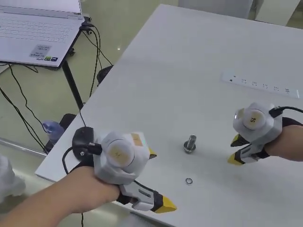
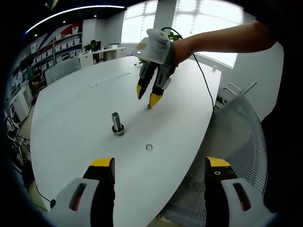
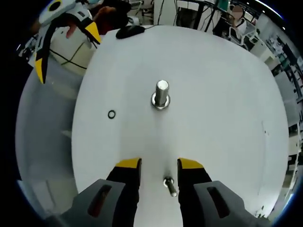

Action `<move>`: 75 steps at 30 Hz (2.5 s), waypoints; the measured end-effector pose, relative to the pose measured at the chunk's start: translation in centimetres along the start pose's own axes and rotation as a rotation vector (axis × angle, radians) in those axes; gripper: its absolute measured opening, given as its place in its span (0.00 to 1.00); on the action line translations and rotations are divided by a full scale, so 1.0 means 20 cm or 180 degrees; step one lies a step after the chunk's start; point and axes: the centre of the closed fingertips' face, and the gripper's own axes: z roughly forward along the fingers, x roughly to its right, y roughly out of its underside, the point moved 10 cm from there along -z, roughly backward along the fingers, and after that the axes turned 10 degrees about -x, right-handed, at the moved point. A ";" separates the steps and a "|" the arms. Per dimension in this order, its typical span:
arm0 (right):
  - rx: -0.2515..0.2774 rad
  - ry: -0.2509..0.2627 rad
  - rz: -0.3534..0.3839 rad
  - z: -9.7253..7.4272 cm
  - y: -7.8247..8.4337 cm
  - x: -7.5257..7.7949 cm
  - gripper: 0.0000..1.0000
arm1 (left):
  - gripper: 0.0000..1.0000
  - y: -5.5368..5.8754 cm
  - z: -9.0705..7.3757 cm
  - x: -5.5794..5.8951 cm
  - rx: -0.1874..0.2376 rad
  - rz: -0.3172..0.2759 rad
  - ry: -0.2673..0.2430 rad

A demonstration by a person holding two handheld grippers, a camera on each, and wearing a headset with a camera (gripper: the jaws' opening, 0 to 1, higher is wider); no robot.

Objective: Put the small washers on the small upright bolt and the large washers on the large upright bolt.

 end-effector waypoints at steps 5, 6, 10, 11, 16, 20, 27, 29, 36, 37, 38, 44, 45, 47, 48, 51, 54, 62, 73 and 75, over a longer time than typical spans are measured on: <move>0.0124 0.0008 -0.0111 -0.01 -0.09 -0.06 0.30 | 0.78 0.00 0.00 0.00 0.0019 0.0012 0.0008; 0.0152 -0.0005 -0.0124 0.00 -0.11 -0.07 0.30 | 0.78 0.00 0.00 0.00 0.0014 0.0025 0.0010; 0.0214 -0.0027 -0.0225 0.01 -0.16 -0.11 0.30 | 0.80 -0.01 -0.01 0.01 0.0028 0.0080 0.0013; 0.0218 -0.0033 -0.0225 0.01 -0.17 -0.12 0.30 | 0.80 -0.01 -0.01 0.00 0.0032 0.0087 0.0016; 0.0252 -0.0159 -0.0401 0.06 -0.23 -0.22 0.31 | 0.81 -0.02 -0.01 0.00 0.0036 0.0130 0.0030; 0.0208 -0.0195 -0.0450 0.10 -0.25 -0.27 0.30 | 0.79 -0.02 0.00 0.00 -0.0027 0.0164 -0.0008; 0.0191 -0.0216 -0.0507 0.15 -0.28 -0.33 0.29 | 0.80 -0.03 0.01 -0.01 -0.0009 0.0193 -0.0018; 0.0189 -0.0209 -0.0497 0.17 -0.29 -0.33 0.29 | 0.79 -0.03 0.01 -0.01 -0.0025 0.0196 -0.0032; 0.0219 -0.0203 -0.0427 0.25 -0.31 -0.34 0.28 | 0.78 -0.03 0.01 -0.01 -0.0048 0.0209 -0.0013; 0.0205 -0.0219 -0.0425 0.26 -0.31 -0.35 0.28 | 0.77 -0.03 0.01 -0.01 -0.0052 0.0213 -0.0009; 0.0187 -0.0224 -0.0433 0.27 -0.31 -0.35 0.28 | 0.77 -0.03 0.01 -0.01 -0.0063 0.0215 0.0003; 0.0112 -0.0207 -0.0492 0.33 -0.31 -0.36 0.27 | 0.76 -0.01 0.03 -0.01 -0.0054 0.0199 0.0034; 0.0076 -0.0197 -0.0498 0.34 -0.31 -0.36 0.26 | 0.76 -0.01 0.02 -0.01 -0.0047 0.0190 0.0036; 0.0035 -0.0197 -0.0503 0.35 -0.31 -0.36 0.26 | 0.76 0.00 0.03 -0.02 -0.0040 0.0167 0.0039; 0.0060 -0.0195 -0.0503 0.34 -0.31 -0.36 0.26 | 0.76 0.00 0.02 -0.02 -0.0035 0.0166 0.0039; 0.0067 -0.0187 -0.0474 0.33 -0.31 -0.36 0.25 | 0.75 0.01 0.02 -0.02 -0.0014 0.0149 0.0046; 0.0051 -0.0185 -0.0489 0.33 -0.31 -0.37 0.24 | 0.74 0.01 0.03 -0.02 -0.0016 0.0145 0.0055; -0.0074 -0.0173 -0.0531 0.33 -0.33 -0.37 0.18 | 0.73 0.02 0.03 -0.03 0.0014 0.0141 0.0068; -0.0195 -0.0111 -0.0606 0.33 -0.35 -0.41 0.14 | 0.70 0.03 0.02 -0.01 0.0034 0.0098 0.0046; -0.0227 -0.0102 -0.0608 0.33 -0.36 -0.40 0.13 | 0.70 0.03 0.02 -0.01 0.0029 0.0093 0.0038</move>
